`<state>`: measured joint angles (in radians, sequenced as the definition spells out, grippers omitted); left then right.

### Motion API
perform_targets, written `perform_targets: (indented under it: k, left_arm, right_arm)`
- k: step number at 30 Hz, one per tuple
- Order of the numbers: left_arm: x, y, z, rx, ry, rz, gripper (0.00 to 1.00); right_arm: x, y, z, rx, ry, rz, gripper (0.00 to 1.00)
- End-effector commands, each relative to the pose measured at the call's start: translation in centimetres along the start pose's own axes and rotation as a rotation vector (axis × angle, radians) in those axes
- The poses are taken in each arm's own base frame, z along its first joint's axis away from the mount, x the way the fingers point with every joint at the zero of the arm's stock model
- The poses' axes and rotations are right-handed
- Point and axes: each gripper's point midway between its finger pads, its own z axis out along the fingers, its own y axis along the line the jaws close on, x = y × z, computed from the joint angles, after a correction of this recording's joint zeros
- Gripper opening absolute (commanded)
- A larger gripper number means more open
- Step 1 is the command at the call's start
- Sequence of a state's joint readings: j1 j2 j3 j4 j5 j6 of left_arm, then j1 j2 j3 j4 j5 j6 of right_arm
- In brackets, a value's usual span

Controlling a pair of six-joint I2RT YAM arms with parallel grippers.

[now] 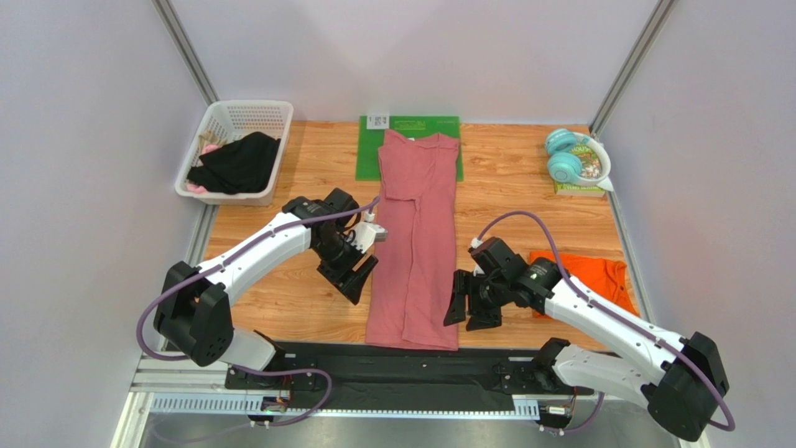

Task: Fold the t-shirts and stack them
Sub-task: Grab the bottom of the folded rectangular tshirt with both arms

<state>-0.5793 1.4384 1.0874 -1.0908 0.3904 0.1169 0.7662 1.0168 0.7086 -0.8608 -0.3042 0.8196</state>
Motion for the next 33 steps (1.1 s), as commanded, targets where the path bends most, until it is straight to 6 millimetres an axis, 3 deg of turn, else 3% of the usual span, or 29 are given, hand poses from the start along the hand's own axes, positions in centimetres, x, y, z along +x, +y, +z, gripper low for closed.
perform_targets:
  k: [1,9,23,33]
  left_arm:
    - [-1.2,-2.5,-1.1,0.097,-0.031,-0.011,0.72]
    - [-0.6,-4.0,1.8,0.102,0.055,0.043,0.72]
    - [0.9,-4.0,5.0,0.104,0.158,0.025,0.73]
    - [1.5,-3.6,7.5,0.111,0.227,-0.041,0.74]
  right_arm:
    - [0.0,1.0,0.1,-0.069,-0.015,0.050,0.63]
    - [0.7,-0.3,3.1,-0.063,0.043,0.108,0.63]
    - [1.9,-3.1,4.7,-0.063,0.090,0.176,0.63]
    - [1.2,-3.0,5.9,-0.078,0.109,0.178,0.63]
